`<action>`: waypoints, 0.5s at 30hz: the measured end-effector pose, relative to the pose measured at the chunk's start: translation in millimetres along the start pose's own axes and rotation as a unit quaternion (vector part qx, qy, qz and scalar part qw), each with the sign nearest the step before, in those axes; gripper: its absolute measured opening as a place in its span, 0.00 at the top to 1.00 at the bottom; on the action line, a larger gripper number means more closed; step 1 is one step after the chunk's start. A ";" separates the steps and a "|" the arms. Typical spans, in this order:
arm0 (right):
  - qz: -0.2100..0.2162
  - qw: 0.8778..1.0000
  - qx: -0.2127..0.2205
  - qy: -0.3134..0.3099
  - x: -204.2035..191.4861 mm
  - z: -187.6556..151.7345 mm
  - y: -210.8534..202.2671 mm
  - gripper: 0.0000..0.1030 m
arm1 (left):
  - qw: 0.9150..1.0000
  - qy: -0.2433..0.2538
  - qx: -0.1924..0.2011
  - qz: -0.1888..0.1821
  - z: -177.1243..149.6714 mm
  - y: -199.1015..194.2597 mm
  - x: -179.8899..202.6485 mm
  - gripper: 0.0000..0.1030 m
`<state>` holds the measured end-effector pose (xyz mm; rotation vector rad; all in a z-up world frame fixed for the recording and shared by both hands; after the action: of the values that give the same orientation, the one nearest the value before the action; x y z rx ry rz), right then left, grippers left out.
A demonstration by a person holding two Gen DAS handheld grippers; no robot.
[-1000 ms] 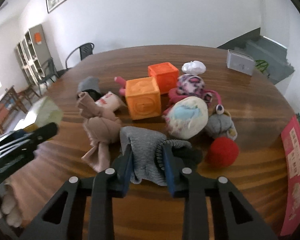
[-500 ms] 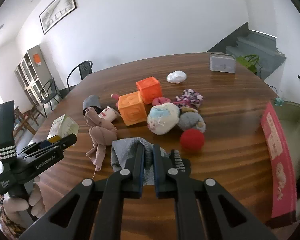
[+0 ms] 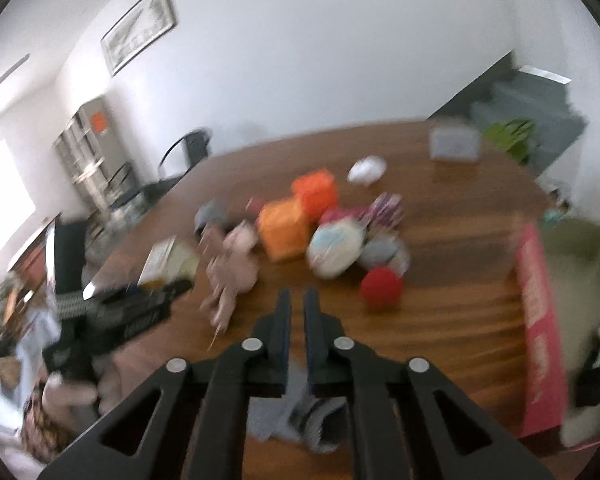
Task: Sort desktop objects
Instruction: 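Grasp the yellow medicine box with the left gripper while the right grasps the grey sock, then carry the grey sock and medicine box to the grey bin and release them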
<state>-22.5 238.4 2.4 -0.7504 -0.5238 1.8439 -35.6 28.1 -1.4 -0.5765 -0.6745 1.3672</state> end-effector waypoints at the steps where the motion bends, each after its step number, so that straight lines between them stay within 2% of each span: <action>1: 0.008 1.000 -0.013 -0.005 -1.8 -6.5 4.2 0.71 | 1.000 0.000 0.000 0.000 0.0 0.1 0.0 0.51; 3: 0.021 0.999 -0.037 -0.016 -5.6 -19.2 12.0 0.24 | 1.000 0.000 0.000 -0.001 -0.2 0.3 0.5 0.52; 4: 0.014 0.999 -0.039 -0.032 -7.6 -23.7 13.9 0.17 | 1.000 0.001 -0.001 -0.002 -0.3 0.4 0.9 0.52; 7: -0.011 0.996 -0.043 -0.075 -11.0 -31.7 20.2 0.15 | 1.000 0.002 -0.001 -0.003 -0.4 0.3 2.1 0.52; 10: -0.017 0.993 -0.078 -0.082 -8.3 -44.2 33.5 0.15 | 1.000 0.002 0.000 -0.003 -0.5 -0.9 1.4 0.52; 13: -0.016 0.991 -0.091 -0.092 -11.1 -56.7 34.6 0.15 | 1.000 -0.003 0.000 -0.003 0.1 -0.8 -0.6 0.52; 15: 0.000 0.990 -0.100 -0.096 -15.9 -61.5 29.5 0.15 | 1.000 -0.005 -0.001 -0.005 0.2 0.1 -0.9 0.51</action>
<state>5.8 213.4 -56.6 -0.7065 -0.8439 1.8926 -35.9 27.2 -1.4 -0.5682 -0.6857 1.3611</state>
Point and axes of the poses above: each gripper's, at about its wrist camera, not at the fingertips, and y roughly the way its jaws point, x to its right, z to its top, the point moved 7 cm from there along y, roughly the way its jaws point, and after that the axes turned 3 degrees about -x, right-handed, at the moved point
